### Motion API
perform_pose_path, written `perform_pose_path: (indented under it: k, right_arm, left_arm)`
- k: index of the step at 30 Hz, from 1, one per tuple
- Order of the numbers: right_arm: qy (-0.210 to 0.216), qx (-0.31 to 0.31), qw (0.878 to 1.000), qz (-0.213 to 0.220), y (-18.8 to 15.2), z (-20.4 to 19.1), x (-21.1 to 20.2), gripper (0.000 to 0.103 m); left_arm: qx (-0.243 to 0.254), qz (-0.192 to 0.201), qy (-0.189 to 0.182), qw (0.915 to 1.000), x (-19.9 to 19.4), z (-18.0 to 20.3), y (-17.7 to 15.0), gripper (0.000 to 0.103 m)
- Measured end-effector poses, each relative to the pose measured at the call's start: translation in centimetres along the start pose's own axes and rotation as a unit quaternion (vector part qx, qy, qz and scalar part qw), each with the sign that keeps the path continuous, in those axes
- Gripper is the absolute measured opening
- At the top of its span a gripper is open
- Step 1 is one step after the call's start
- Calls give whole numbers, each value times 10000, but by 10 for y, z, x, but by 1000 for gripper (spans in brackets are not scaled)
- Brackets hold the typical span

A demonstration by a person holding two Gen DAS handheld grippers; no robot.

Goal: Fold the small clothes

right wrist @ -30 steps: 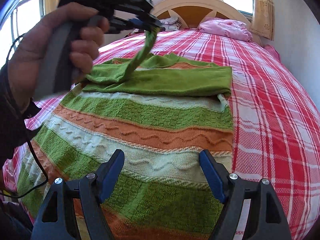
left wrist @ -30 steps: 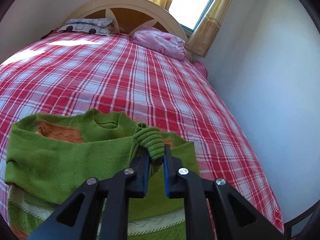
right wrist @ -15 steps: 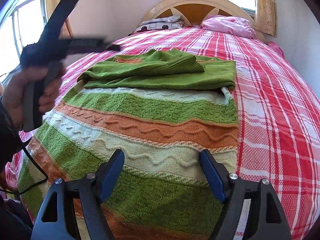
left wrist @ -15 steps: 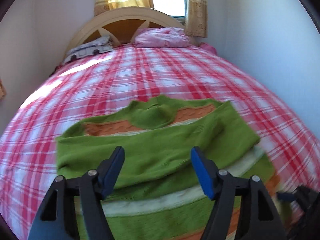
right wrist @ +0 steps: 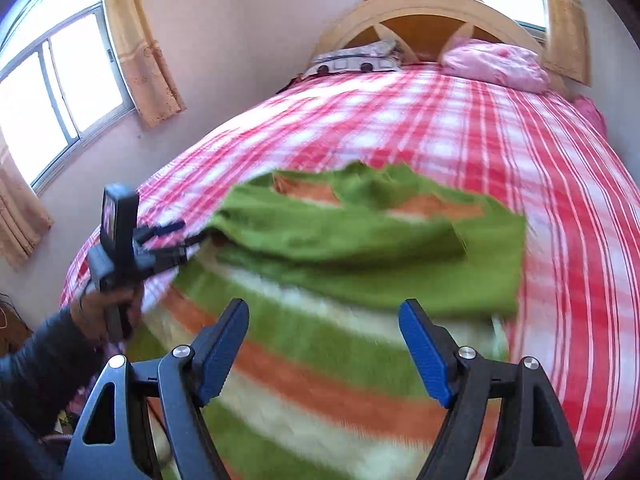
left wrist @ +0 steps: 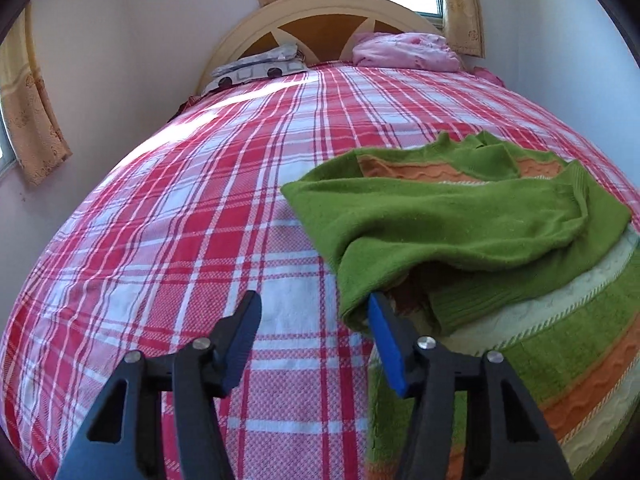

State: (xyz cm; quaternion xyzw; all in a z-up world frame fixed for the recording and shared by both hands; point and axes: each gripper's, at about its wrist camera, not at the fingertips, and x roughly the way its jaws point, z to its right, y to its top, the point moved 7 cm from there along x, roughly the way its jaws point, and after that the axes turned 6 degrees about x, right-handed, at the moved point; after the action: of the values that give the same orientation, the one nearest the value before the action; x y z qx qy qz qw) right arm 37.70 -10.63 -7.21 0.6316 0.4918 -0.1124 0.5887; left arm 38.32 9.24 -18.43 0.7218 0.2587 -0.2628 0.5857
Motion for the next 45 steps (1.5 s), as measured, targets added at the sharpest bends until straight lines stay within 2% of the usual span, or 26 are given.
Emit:
perform_pose_path:
  k: [4, 5, 8, 9, 11, 15, 18, 19, 20, 21, 24, 27, 31, 34, 35, 36, 37, 40, 43, 45]
  right_arm:
    - [293, -28, 9992, -252, 63, -30, 61, 78]
    - [389, -50, 9987, -341, 79, -41, 83, 76]
    - [491, -191, 9965, -657, 108, -65, 143, 65]
    - [552, -238, 9950, -796, 113, -74, 165, 63]
    - [747, -350, 9899, -1155, 117, -96, 208, 62]
    - [1081, -577, 9760, -1802, 106, -132, 263, 62]
    - [992, -766, 9683, -2159, 92, -147, 288, 61]
    - [968, -843, 9664, -2226, 89, -151, 293, 54]
    - [959, -894, 9648, -2282, 86, -153, 297, 30]
    - [842, -994, 9652, -2268, 85, -155, 300, 12]
    - [604, -1215, 9688, -2073, 89, -159, 304, 7]
    - [488, -1153, 9757, -1796, 104, -154, 301, 6]
    - [227, -1337, 9735, -1843, 103, -150, 317, 5]
    - [506, -890, 9756, -1943, 104, -143, 312, 7]
    - [530, -802, 9762, -1942, 104, -140, 306, 24]
    - [518, -751, 9774, -1905, 104, -133, 294, 56]
    - [551, -741, 9790, -1819, 102, -127, 278, 65]
    - [644, -595, 9830, -1611, 88, -90, 220, 66]
    - [362, 67, 9912, -1268, 66, -18, 156, 66]
    - [-25, 707, 9931, -934, 47, 37, 116, 66]
  left_arm:
    - [-159, 80, -466, 9988, 5, 6, 1, 51]
    - [-154, 63, -498, 9986, 7, 8, 0, 46]
    - [-67, -61, -615, 9981, 16, 14, -5, 19]
    - [-78, -23, -605, 9981, 15, 14, -4, 17]
    - [-94, 43, -577, 9983, 13, 13, -5, 14]
    - [-133, 218, -536, 9982, 7, 11, -7, 13]
    - [-225, 272, -635, 9974, 6, 7, -8, 13]
    - [-241, 272, -673, 9971, 6, 7, -8, 13]
    - [-257, 272, -689, 9969, 7, 7, -8, 12]
    - [-263, 282, -705, 9968, 6, 6, -8, 12]
    - [-258, 309, -724, 9966, 6, 7, -7, 12]
    - [-154, 371, -650, 9971, 3, 9, -7, 12]
    - [139, 364, -454, 9982, 1, 19, -9, 12]
    - [146, 312, -451, 9984, 3, 21, -10, 12]
    - [105, 301, -468, 9984, 4, 20, -10, 12]
    - [65, 309, -498, 9983, 4, 19, -9, 12]
    - [32, 331, -517, 9981, 2, 19, -9, 13]
    - [-104, 444, -574, 9973, -3, 14, -7, 16]
    - [-274, 506, -599, 9965, -6, 8, -8, 19]
    - [-378, 602, -594, 9957, -11, 4, -8, 30]
